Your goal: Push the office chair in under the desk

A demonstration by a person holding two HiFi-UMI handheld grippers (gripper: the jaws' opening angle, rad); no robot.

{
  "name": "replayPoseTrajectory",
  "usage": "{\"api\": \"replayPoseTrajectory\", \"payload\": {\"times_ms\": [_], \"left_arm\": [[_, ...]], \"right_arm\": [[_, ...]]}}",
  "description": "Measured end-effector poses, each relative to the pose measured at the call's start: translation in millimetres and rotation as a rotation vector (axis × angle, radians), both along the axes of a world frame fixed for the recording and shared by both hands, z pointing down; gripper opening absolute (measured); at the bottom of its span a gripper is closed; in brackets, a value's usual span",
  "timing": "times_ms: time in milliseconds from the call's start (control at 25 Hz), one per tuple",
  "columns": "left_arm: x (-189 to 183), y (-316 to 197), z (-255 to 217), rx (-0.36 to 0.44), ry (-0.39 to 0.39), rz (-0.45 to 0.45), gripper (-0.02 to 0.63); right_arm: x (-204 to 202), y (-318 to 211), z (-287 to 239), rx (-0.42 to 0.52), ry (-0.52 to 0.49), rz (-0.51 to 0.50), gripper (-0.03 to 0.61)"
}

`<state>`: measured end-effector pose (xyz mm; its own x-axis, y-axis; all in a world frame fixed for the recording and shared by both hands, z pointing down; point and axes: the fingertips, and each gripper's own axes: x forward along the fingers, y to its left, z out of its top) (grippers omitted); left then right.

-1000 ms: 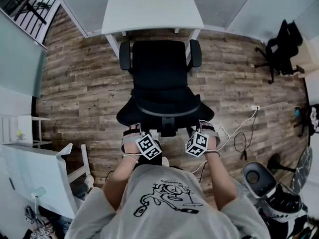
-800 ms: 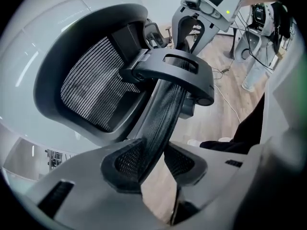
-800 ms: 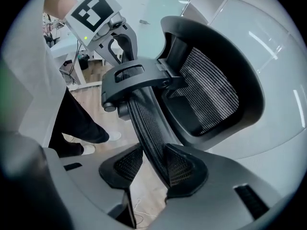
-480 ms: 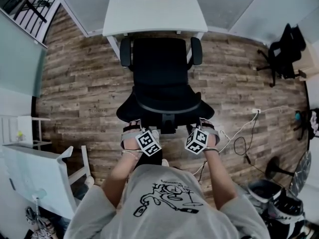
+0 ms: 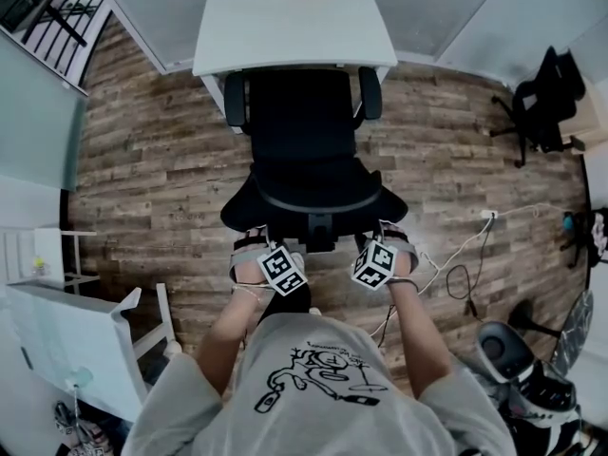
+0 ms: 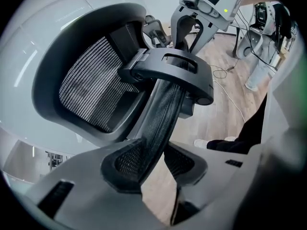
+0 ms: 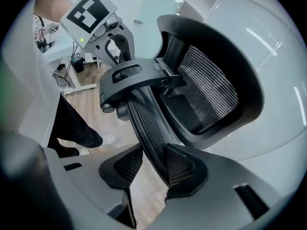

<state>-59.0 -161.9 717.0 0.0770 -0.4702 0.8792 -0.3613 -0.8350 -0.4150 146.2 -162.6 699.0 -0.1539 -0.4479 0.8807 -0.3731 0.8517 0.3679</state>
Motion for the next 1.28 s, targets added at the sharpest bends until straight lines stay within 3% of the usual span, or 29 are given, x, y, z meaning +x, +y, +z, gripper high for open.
{"api": "replayPoseTrajectory", "payload": {"times_ms": [840, 1280], "left_arm": [[-36.4, -81.8, -2.2, 0.024, -0.016, 0.043, 0.137], [-45.1, -91.7, -6.3, 0.023, -0.012, 0.028, 0.141]], "right_arm": [[-37.1, -74.1, -0.1, 0.005, -0.017, 0.036, 0.164], [-46.5, -82.0, -4.2, 0.023, -0.016, 0.009, 0.164]]}}
